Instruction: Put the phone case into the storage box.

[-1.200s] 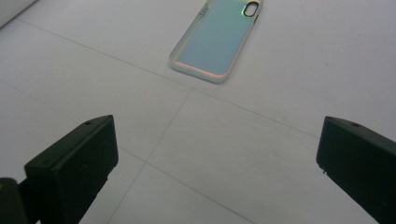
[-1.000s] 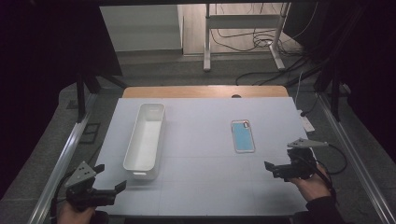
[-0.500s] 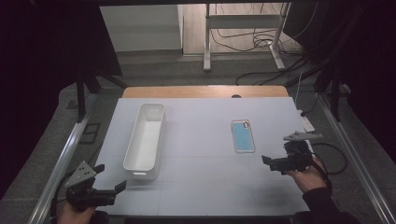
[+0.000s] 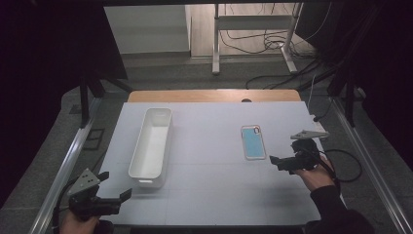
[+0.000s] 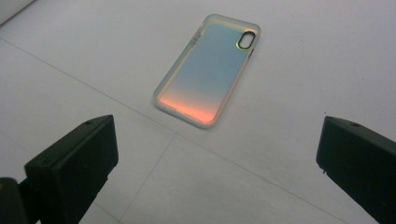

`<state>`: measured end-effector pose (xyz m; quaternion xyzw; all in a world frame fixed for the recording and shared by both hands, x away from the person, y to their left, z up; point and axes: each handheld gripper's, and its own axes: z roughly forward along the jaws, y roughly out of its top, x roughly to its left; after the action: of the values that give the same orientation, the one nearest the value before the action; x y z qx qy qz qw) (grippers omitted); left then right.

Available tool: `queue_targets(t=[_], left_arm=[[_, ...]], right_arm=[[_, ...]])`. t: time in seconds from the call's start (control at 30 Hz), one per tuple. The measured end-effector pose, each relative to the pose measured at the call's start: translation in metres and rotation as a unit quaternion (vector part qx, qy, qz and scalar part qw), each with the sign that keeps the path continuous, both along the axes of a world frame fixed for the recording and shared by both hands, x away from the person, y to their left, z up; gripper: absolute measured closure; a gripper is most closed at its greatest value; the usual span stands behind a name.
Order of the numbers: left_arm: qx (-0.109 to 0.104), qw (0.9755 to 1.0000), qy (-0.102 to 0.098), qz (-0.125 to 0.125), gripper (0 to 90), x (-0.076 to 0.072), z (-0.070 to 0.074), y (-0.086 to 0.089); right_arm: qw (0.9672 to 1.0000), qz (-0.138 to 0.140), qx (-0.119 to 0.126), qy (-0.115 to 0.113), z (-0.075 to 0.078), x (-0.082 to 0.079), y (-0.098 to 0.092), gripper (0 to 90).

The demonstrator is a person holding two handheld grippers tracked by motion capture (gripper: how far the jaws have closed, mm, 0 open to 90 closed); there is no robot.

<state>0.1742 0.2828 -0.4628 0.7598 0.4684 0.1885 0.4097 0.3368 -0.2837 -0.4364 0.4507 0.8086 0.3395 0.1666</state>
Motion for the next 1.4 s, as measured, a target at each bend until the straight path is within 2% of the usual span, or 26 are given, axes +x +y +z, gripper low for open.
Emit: queue_targets(t=[0.1,0.7,0.9,1.4], left_arm=[[-0.001,1.0,0.0,0.0,1.2,0.0,0.0,0.0],[-0.001,1.0,0.0,0.0,1.3,0.0,0.0,0.0],[-0.002,1.0,0.0,0.0,1.2,0.0,0.0,0.0],[-0.003,1.0,0.001,0.0,1.2,0.0,0.0,0.001]], right_arm=[[1.0,0.003,0.003,0.004,-0.001,0.004,0.001,0.0],[0.9996,0.002,-0.025,0.014,-0.011,0.034,0.011,0.0],[0.9997,0.004,-0.019,0.017,-0.013,0.044,0.013,0.0],[0.9993,0.001,-0.023,0.028,-0.016,0.065,0.02,0.0]])
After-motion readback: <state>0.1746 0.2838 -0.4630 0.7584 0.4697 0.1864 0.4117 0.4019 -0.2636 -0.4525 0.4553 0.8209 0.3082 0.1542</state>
